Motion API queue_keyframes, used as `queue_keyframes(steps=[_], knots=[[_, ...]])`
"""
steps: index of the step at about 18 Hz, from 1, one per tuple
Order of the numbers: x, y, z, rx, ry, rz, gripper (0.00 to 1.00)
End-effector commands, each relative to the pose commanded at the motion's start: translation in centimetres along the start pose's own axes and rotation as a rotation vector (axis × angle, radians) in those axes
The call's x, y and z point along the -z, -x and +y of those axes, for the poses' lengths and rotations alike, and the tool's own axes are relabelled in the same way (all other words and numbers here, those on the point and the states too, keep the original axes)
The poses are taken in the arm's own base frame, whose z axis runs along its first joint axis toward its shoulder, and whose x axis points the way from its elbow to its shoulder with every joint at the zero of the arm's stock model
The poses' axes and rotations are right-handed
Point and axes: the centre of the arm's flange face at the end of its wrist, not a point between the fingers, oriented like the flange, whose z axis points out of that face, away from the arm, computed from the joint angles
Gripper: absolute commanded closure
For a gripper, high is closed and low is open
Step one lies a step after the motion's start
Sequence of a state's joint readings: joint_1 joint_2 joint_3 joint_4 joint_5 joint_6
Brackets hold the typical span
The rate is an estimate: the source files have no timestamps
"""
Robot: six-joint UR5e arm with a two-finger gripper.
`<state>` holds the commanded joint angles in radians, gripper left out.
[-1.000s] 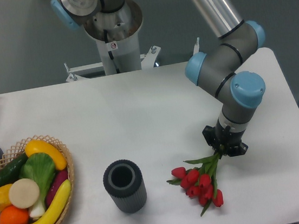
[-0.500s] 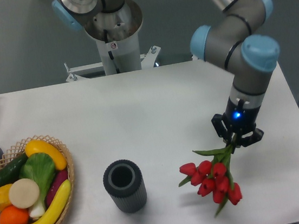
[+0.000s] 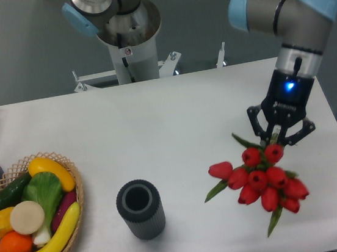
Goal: Pick up the flowers from the table
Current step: 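Lift the grasped tulips up off the table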
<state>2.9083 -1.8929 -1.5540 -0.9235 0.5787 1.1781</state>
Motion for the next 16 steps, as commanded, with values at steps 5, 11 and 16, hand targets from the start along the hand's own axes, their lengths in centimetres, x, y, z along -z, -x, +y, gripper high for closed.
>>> queue_keyframes(steps=[5,11,16], knots=[[1.8,0.7,0.0,0.019,-0.093,0.008,0.86],[2.2,0.8,-0.3,0.013,-0.128,0.013,0.86],[2.4,0.8,-0.2,0.017,-0.142,0.015,0.86]])
